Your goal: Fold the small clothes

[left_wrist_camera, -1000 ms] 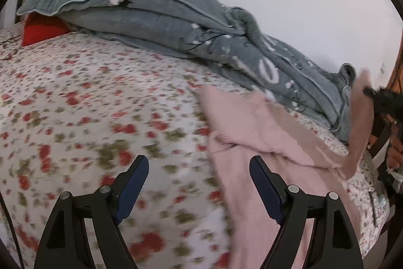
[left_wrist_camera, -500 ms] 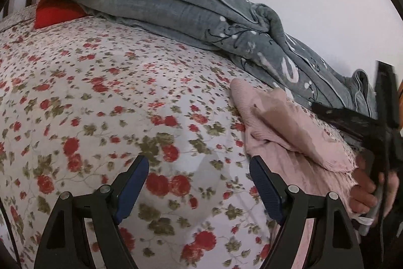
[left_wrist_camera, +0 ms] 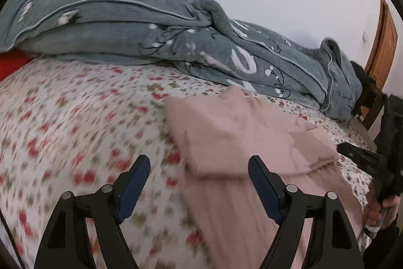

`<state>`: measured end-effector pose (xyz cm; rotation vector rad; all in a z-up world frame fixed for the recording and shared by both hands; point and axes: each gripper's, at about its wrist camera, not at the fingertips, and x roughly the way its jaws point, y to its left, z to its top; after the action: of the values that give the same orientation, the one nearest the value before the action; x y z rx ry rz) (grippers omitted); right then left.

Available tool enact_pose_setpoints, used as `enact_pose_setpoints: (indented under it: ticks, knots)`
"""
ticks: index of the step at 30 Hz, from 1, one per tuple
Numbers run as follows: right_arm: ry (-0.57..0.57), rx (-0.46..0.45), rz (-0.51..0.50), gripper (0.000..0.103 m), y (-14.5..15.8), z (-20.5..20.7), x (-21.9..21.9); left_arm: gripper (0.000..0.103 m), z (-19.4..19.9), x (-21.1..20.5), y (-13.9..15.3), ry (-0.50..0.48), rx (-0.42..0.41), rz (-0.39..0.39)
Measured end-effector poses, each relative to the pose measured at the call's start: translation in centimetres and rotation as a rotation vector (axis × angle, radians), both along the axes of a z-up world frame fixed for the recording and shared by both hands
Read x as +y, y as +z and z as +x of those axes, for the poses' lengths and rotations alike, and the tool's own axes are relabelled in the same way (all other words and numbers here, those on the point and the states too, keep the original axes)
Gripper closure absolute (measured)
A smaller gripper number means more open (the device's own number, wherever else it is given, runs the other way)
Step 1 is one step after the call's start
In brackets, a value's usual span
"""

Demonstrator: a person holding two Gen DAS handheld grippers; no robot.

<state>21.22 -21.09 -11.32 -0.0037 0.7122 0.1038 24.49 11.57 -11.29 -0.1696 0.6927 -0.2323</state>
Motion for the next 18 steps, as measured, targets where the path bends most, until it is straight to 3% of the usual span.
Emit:
enact_pose_setpoints:
  ticks: [2,4,7,15,18]
  knots:
    - [-0.006,-0.008,0.029,0.064,-0.2,0.1,-1.5,0.031,2.4,-1.1,-0.2,0.010,0.021,0.063]
    - [-0.002,-0.012,0.045,0.063,-0.4,0.0,-2.5,0.045,4.2,-1.8,-0.6,0.022,0.041,0.093]
    - [0.001,-0.024,0.054,0.061,-0.8,-0.3,-3.3,0.048,6.3,-2.2,-1.7,0.017,0.080,0.073]
    - [0.004,-0.086,0.139,0.055,-2.2,-1.7,-5.7,0.057,6.2,-3.8,-4.3,0.026,0.062,0.180]
    - [-0.034,-0.051,0.184,0.055,-3.2,-1.1,-6.6,0.060,6.0,-4.7,-4.3,0.028,0.041,0.240]
